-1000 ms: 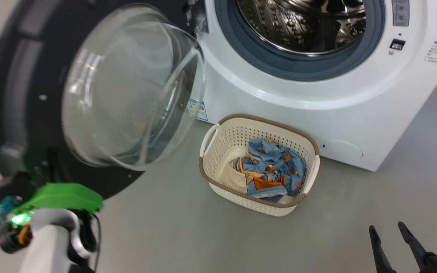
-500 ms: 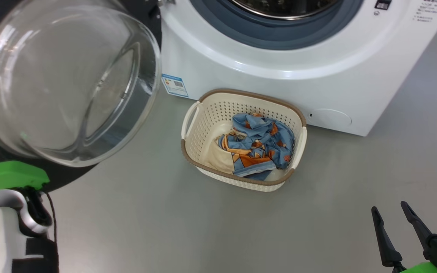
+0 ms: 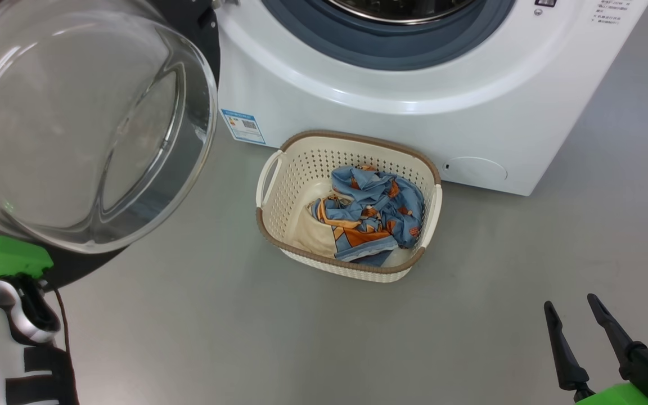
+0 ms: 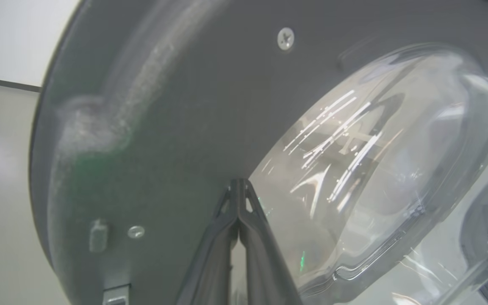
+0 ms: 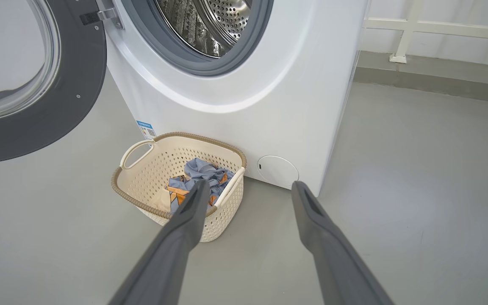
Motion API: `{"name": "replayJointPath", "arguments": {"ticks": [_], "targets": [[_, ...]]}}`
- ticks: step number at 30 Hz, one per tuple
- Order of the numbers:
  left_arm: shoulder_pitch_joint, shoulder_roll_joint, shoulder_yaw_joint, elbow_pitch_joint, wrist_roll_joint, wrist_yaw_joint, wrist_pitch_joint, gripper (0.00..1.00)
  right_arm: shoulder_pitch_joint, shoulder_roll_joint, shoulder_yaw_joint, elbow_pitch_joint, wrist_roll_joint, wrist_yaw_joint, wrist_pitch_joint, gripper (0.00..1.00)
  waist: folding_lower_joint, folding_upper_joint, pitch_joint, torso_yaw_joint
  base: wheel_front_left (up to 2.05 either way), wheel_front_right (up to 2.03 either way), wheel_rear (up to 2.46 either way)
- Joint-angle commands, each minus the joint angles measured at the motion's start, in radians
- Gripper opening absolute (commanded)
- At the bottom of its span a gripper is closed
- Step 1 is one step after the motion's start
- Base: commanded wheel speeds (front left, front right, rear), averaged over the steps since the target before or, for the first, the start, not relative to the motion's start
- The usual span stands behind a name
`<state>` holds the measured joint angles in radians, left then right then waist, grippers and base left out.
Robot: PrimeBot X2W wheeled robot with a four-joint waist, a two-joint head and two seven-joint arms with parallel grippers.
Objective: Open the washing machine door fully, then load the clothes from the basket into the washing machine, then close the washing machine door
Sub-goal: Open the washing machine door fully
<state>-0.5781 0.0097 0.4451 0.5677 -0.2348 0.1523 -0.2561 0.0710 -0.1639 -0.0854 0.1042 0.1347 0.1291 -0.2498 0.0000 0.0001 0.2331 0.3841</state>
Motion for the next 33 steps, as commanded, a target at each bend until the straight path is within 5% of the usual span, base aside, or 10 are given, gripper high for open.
{"name": "replayJointPath", "arguments": {"ticks": [1, 11, 12, 16, 25, 33], "targets": [[-0.018, 0.047, 0.029, -0.040, 0.016, -0.003, -0.006, 0.00, -0.024, -0.005, 0.025, -0.018, 0.014, 0.002, -0.012, 1.00, 0.0000, -0.0001, -0.009, 0.002, 0.00, 0.00, 0.00], [0.039, 0.041, -0.025, -0.200, -0.029, -0.029, -0.006, 0.00, -0.033, 0.043, 0.023, -0.002, 0.016, 0.002, -0.012, 1.00, 0.0000, -0.0001, -0.080, 0.005, 0.00, 0.00, 0.00], [0.051, 0.041, -0.046, -0.225, -0.047, -0.028, -0.006, 0.33, -0.033, 0.048, 0.022, 0.000, 0.017, 0.002, -0.012, 1.00, 0.0000, -0.0001, -0.089, 0.005, 0.00, 0.00, 0.00], [0.115, 0.041, -0.143, -0.328, -0.070, -0.020, -0.006, 0.97, -0.025, 0.066, 0.030, 0.008, 0.014, 0.002, -0.012, 1.00, 0.0000, -0.0001, -0.125, 0.001, 0.00, 0.00, 0.00], [0.273, 0.041, -0.331, -0.456, -0.037, -0.066, -0.006, 1.00, -0.031, 0.072, 0.075, 0.011, 0.006, 0.002, -0.012, 1.00, 0.0000, -0.0001, -0.193, -0.064, 0.00, 0.00, 0.00], [0.414, 0.050, -0.378, -0.441, -0.008, -0.187, -0.006, 1.00, -0.035, 0.075, 0.128, -0.002, 0.000, 0.002, -0.012, 1.00, 0.0000, -0.0001, -0.220, -0.196, 0.00, 0.00, 0.00]]}}
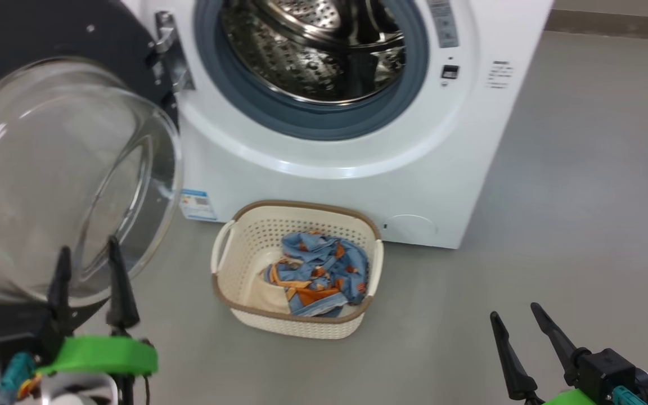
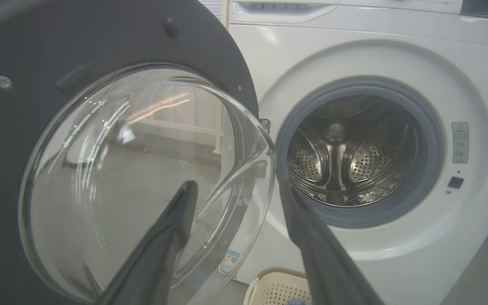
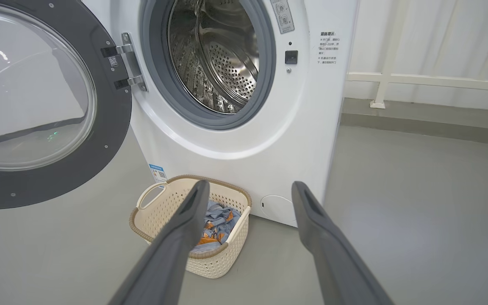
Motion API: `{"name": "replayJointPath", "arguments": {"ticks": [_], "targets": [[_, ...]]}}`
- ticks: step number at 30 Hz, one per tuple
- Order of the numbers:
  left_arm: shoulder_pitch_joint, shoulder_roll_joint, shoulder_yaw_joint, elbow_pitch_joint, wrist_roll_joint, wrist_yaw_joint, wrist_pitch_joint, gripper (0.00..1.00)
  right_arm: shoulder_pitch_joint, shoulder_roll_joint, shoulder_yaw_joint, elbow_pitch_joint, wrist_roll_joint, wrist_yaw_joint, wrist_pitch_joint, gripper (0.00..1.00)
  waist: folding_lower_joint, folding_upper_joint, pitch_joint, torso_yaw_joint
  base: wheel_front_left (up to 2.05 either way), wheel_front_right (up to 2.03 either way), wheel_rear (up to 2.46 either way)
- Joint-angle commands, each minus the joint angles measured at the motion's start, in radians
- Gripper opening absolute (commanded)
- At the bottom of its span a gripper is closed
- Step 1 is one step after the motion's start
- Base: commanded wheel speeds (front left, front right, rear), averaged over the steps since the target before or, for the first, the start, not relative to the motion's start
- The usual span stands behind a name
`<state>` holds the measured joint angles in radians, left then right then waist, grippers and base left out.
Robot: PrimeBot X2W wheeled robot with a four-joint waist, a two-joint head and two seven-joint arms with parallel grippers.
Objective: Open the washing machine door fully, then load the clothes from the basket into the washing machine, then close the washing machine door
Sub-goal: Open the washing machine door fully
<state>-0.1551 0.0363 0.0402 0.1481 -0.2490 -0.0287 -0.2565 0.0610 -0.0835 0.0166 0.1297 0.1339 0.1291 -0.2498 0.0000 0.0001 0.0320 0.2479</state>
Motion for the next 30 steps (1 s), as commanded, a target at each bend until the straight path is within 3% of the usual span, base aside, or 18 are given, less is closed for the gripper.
{"name": "replayJointPath", "arguments": {"ticks": [1, 15, 22, 30], "targets": [[0.007, 0.023, 0.025, -0.016, 0.004, -0.020, -0.005, 1.00, -0.025, -0.006, 0.027, -0.029, 0.001, 0.002, -0.012, 1.00, 0.0000, -0.0001, -0.019, -0.074, 0.00, 0.00, 0.00], [0.157, 0.014, 0.007, -0.006, -0.035, -0.086, -0.005, 1.00, 0.003, -0.007, 0.012, -0.073, -0.012, 0.002, -0.012, 1.00, 0.0000, -0.0001, -0.021, -0.237, 0.00, 0.00, 0.00], [0.247, 0.014, 0.021, -0.018, -0.015, -0.069, -0.005, 1.00, 0.036, 0.001, 0.002, -0.085, -0.014, 0.002, -0.012, 1.00, 0.0000, -0.0001, -0.040, -0.302, 0.00, 0.00, 0.00], [0.284, 0.014, 0.013, -0.033, -0.020, -0.050, -0.005, 1.00, 0.077, 0.002, -0.039, -0.096, -0.030, 0.002, -0.012, 1.00, 0.0000, -0.0001, -0.060, -0.308, 0.00, 0.00, 0.00]]}}
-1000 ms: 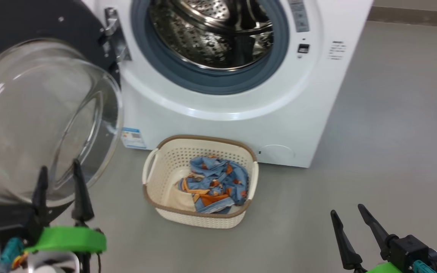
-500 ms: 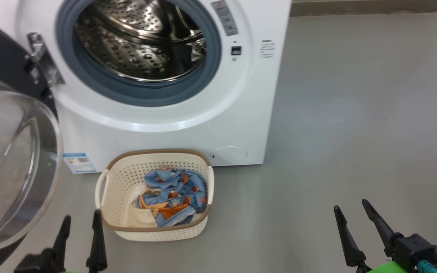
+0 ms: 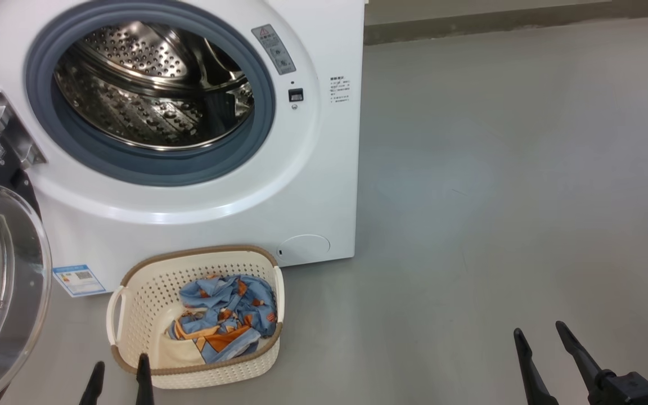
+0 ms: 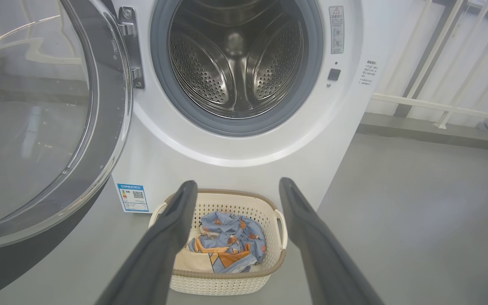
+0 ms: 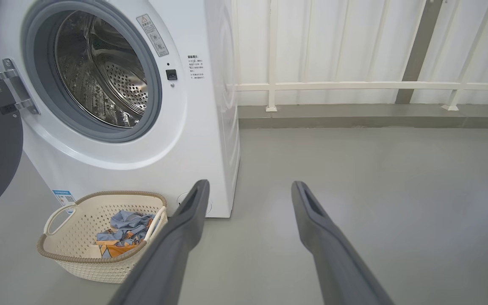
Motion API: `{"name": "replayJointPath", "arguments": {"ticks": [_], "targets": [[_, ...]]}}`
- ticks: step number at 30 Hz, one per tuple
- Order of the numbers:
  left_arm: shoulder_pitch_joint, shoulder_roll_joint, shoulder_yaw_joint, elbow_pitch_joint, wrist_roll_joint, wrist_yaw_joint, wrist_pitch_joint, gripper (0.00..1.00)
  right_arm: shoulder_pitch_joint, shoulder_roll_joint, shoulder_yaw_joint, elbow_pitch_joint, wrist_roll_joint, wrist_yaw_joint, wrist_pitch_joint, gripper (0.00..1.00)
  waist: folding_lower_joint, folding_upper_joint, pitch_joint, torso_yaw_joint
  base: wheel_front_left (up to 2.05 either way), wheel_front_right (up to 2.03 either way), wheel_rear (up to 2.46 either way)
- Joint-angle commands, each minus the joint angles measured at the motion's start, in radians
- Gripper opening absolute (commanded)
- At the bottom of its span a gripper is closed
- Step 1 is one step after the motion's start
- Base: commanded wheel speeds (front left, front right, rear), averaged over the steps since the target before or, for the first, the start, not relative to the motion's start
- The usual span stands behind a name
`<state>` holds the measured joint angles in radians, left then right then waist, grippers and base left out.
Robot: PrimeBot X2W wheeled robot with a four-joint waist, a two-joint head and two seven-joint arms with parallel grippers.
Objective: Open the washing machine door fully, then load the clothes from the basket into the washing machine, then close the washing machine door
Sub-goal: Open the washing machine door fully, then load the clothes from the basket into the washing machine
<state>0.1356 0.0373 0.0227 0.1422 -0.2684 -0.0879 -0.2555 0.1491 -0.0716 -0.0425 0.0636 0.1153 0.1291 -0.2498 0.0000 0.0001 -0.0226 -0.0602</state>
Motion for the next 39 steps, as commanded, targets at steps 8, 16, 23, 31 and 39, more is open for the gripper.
{"name": "replayJointPath", "arguments": {"ticks": [8, 16, 23, 31, 39], "targets": [[0.000, 0.013, 0.044, -0.039, 0.002, 0.020, -0.006, 1.00, -0.003, -0.004, 0.002, -0.034, -0.020, 0.002, -0.012, 1.00, 0.0000, -0.0001, -0.012, 0.019, 0.00, 0.00, 0.00], [0.003, 0.013, 0.038, -0.037, 0.005, 0.025, -0.006, 1.00, -0.002, 0.001, 0.004, -0.031, -0.018, 0.002, -0.012, 1.00, 0.0000, -0.0001, -0.013, 0.041, 0.00, 0.00, 0.00], [0.003, 0.013, 0.036, -0.019, -0.010, 0.026, -0.006, 1.00, -0.008, 0.004, 0.007, -0.028, -0.012, 0.002, -0.012, 1.00, 0.0000, -0.0001, -0.012, 0.048, 0.00, 0.00, 0.00], [0.002, 0.013, 0.042, 0.002, -0.003, 0.013, -0.006, 1.00, -0.008, 0.004, 0.010, -0.023, -0.005, 0.002, -0.012, 1.00, 0.0000, -0.0001, -0.011, 0.048, 0.55, -0.55, 0.00], [-0.001, 0.013, 0.053, 0.013, -0.005, 0.026, -0.006, 1.00, -0.011, 0.004, 0.010, -0.022, -0.002, 0.002, -0.012, 1.00, 0.0000, -0.0001, -0.006, 0.046, 1.42, -1.54, 0.11]]}}
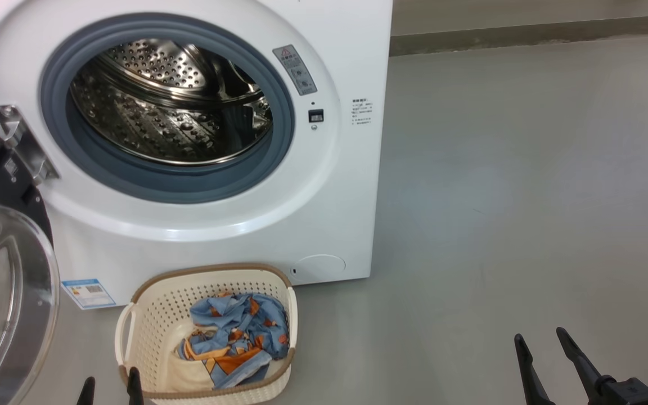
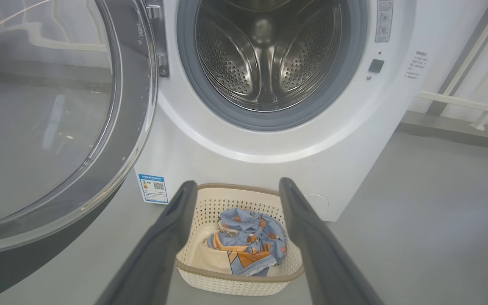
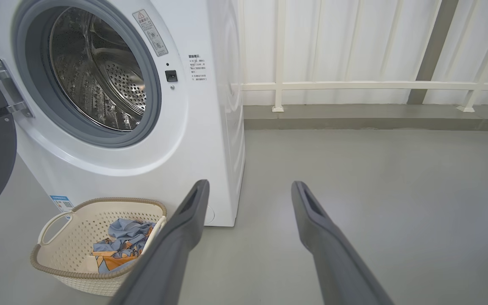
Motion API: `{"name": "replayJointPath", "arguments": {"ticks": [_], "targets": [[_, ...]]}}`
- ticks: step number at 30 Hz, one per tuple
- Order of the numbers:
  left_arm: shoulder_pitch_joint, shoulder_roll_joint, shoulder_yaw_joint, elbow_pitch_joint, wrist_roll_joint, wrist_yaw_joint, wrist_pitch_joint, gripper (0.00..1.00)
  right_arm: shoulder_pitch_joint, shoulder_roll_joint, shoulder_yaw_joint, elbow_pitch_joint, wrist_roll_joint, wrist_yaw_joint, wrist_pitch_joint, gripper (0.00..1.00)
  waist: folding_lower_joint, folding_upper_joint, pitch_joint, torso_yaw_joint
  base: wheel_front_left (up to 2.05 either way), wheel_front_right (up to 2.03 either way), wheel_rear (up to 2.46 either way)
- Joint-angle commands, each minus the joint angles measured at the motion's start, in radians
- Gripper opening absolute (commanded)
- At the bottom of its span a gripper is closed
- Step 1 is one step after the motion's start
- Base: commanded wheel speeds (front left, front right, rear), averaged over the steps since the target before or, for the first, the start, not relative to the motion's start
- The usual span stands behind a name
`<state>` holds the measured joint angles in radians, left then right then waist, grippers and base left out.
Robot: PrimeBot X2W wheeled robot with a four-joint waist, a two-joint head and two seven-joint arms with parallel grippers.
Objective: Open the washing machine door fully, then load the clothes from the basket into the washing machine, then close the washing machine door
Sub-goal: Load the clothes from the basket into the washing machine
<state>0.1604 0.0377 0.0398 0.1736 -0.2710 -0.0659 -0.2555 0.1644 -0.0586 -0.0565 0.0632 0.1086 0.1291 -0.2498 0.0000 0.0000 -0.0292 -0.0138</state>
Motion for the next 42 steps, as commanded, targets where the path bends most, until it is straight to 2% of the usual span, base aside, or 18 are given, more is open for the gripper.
{"name": "replayJointPath", "arguments": {"ticks": [1, 9, 31, 37, 42], "targets": [[-0.027, 0.013, 0.039, -0.017, -0.002, 0.004, -0.006, 1.00, -0.027, -0.009, 0.024, -0.022, 0.005, 0.002, -0.012, 1.00, 0.0000, 0.0000, 0.002, 0.000, 1.27, -1.68, 0.41], [-0.035, 0.013, 0.047, -0.018, 0.017, 0.012, -0.006, 1.00, -0.029, -0.008, 0.019, -0.022, 0.008, 0.002, -0.012, 1.00, 0.0000, 0.0000, 0.008, 0.004, 0.79, -0.92, 0.13], [-0.031, 0.013, 0.047, -0.023, 0.019, 0.012, -0.006, 1.00, -0.043, 0.000, 0.032, -0.016, 0.019, 0.002, -0.012, 1.00, 0.0000, 0.0000, 0.033, -0.006, 0.02, -0.02, 0.00], [-0.045, 0.013, 0.031, -0.022, 0.029, 0.012, -0.006, 1.00, -0.055, 0.003, 0.038, -0.019, 0.027, 0.002, -0.012, 1.00, 0.0000, 0.0000, 0.081, -0.025, 0.00, 0.00, 0.00], [-0.114, 0.013, 0.001, 0.030, 0.062, 0.008, -0.006, 1.00, -0.087, 0.005, 0.049, -0.025, 0.037, 0.002, -0.012, 1.00, 0.0000, 0.0000, 0.174, -0.039, 0.00, 0.00, 0.00]]}}
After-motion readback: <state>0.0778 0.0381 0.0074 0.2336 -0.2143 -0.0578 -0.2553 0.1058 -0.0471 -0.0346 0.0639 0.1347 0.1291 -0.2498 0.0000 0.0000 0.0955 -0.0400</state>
